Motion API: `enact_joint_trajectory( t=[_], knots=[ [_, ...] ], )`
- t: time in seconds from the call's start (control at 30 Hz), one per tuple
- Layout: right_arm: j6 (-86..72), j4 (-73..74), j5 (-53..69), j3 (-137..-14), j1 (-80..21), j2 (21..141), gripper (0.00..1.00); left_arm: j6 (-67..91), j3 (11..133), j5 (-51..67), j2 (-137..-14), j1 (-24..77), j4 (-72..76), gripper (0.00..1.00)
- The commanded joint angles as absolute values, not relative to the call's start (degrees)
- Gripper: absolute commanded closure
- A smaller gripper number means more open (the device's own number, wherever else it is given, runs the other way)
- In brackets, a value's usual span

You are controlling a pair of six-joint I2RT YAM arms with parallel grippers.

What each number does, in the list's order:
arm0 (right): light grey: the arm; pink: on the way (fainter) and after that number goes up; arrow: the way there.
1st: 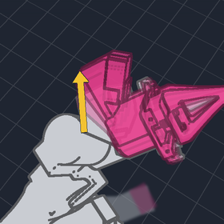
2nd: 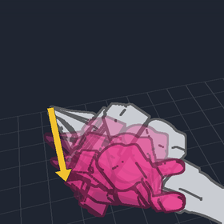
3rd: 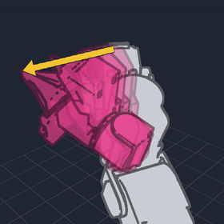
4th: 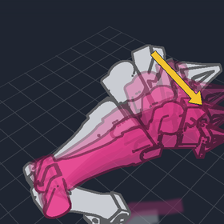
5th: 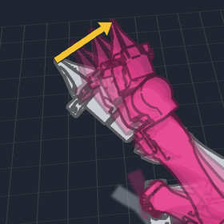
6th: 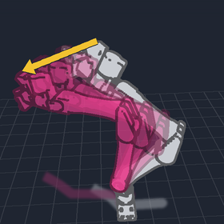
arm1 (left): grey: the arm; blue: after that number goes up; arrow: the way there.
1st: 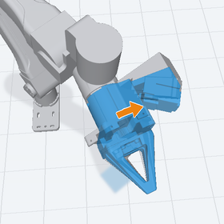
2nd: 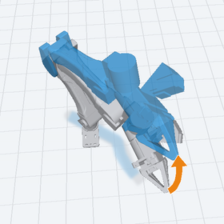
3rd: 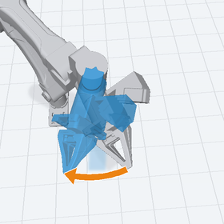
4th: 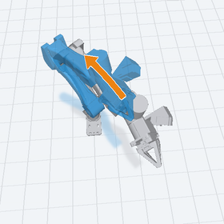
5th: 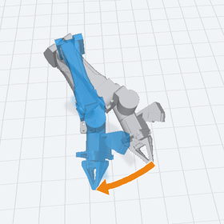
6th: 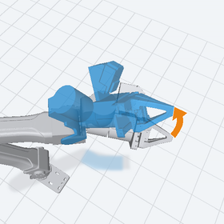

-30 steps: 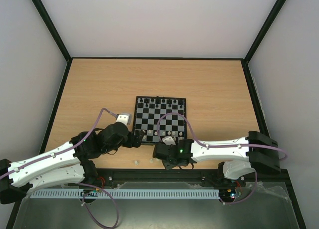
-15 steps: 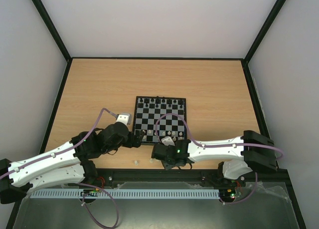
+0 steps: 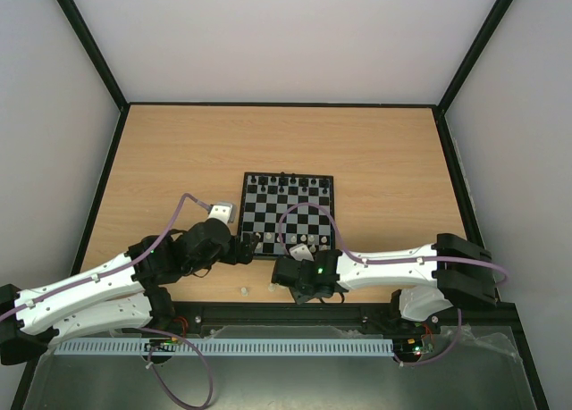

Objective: Set up the chess pieces on the board
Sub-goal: Pick up the chess piece at the center of the board.

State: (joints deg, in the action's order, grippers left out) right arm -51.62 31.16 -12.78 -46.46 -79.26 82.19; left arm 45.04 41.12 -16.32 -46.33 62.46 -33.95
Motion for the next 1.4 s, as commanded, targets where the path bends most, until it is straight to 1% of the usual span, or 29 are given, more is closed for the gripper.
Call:
enact_joint_trajectory(
  t=[0.0,0.77,0.9,1.07,1.37],
  knots=[
    [-51.2,32.5,-14.4,-47.9,-79.7,82.7,0.64,45.0,40.8,-16.6,-46.4,62.8,-34.1,0.01],
    [-49.5,29.9,-13.7,-47.0,-78.9,84.2,0.65,45.1,40.8,-16.8,-46.9,62.8,-34.0,0.01],
    [-49.2,29.3,-13.6,-46.9,-78.6,84.5,0.68,45.1,40.8,-16.8,-47.3,62.8,-33.6,0.01],
    [-49.1,28.8,-13.5,-46.4,-78.3,84.1,0.76,45.2,40.5,-16.8,-47.3,62.8,-33.7,0.01],
    [-49.1,28.7,-13.2,-46.4,-78.2,84.5,0.82,45.4,40.3,-16.8,-46.6,62.8,-33.9,0.01]
  ],
)
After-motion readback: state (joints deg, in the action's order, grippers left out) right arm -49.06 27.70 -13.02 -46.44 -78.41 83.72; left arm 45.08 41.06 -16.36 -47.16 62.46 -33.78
